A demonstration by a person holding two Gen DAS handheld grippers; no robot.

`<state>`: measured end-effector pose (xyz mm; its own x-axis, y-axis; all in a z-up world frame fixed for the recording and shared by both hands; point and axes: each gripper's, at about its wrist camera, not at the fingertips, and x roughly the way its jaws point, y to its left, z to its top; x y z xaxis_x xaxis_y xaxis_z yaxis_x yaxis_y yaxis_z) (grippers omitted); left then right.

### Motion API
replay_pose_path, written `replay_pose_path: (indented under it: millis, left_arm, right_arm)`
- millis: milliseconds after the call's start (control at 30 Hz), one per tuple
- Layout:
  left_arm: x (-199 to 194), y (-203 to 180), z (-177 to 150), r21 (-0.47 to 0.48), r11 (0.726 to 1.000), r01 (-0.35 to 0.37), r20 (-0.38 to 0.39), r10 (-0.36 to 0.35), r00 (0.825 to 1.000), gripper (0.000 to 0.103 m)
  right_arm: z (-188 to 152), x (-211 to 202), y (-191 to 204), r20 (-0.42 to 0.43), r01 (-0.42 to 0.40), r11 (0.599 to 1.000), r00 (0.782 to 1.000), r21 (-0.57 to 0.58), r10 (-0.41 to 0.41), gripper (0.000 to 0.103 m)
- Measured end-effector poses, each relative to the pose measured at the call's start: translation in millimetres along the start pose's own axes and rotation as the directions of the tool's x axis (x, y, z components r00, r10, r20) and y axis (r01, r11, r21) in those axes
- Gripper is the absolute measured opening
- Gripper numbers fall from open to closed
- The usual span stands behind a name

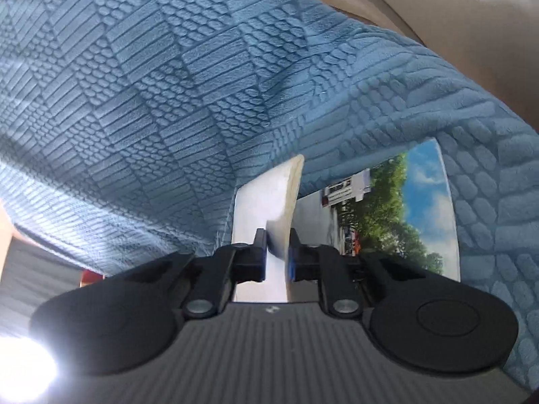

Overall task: Organize objects
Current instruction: 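Lift the folded white papers upright with both grippers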

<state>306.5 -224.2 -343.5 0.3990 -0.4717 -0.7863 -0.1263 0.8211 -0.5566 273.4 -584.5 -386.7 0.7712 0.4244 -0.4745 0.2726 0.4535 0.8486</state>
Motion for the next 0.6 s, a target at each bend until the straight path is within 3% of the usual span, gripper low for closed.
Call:
replay_pose_path:
  millis: [133,167,233,300,500,600]
  left_arm:
    - [-17,6,3,-0.04,0.999,0.02,0.028,-0.019,0.999,0.01]
    - [-20,9,2,-0.061,0.997,0.052,0.025,-0.05,0.998,0.018]
    - [-27,15,0,-0.105,0.988,0.11,0.015,-0.109,0.994,0.046]
    - [-34,19,-3,-0.148,0.976,0.162,0.016,-0.161,0.987,0.057]
    - [-36,34,-10,-0.284,0.915,0.286,-0.01,-0.3,0.954,0.072]
    - [-33,36,-17,-0.332,0.876,0.351,-0.016,-0.377,0.926,0.079]
  right_arm:
    - [-4,-14,1,0.021,-0.034,0.999,0.999,-0.014,0.034,0.006]
    - [-6,-18,1,0.029,-0.043,0.999,0.999,-0.007,0.043,0.005]
    - [-6,-24,1,0.039,-0.065,0.998,0.997,0.023,0.064,0.005]
    - [-9,-32,4,0.047,-0.07,0.997,0.997,0.033,0.068,0.005]
    - [-23,-47,17,0.115,-0.121,0.988,0.987,0.099,0.109,0.005]
    - [-31,-60,24,0.145,-0.144,0.977,0.982,0.159,0.121,0.005]
